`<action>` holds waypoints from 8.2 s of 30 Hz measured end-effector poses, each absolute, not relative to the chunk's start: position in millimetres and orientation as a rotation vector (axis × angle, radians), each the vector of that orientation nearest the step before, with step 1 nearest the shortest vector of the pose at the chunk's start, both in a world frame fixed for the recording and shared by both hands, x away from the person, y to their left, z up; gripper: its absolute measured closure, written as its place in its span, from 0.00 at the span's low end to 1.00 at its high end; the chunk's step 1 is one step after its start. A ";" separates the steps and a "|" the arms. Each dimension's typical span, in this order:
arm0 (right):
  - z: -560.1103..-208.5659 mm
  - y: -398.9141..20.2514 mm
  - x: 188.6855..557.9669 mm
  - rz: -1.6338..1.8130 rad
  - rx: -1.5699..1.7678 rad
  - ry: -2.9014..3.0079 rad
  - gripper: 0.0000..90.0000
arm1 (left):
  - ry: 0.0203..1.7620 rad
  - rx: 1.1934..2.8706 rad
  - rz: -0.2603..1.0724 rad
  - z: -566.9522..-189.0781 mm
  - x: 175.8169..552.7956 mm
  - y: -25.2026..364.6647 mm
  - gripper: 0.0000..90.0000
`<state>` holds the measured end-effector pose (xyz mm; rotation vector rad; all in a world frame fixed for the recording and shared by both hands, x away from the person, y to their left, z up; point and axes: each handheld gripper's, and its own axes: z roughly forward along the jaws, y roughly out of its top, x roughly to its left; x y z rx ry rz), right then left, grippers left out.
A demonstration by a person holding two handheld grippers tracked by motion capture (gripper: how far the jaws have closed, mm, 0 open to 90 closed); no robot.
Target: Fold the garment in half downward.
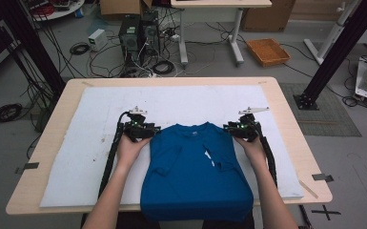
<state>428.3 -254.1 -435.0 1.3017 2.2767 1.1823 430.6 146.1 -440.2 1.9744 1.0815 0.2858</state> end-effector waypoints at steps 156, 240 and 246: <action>-447.7 -273.7 333.5 1.186 1.303 2.301 0.96 | 1.029 1.986 0.295 -449.6 326.3 160.0 0.94; -445.8 -253.2 371.5 1.175 1.451 2.239 0.69 | 1.246 1.927 0.200 -439.7 380.3 172.4 0.97; -444.7 -250.8 371.2 1.172 1.385 2.241 0.99 | 1.224 1.919 0.206 -435.9 378.2 173.4 0.97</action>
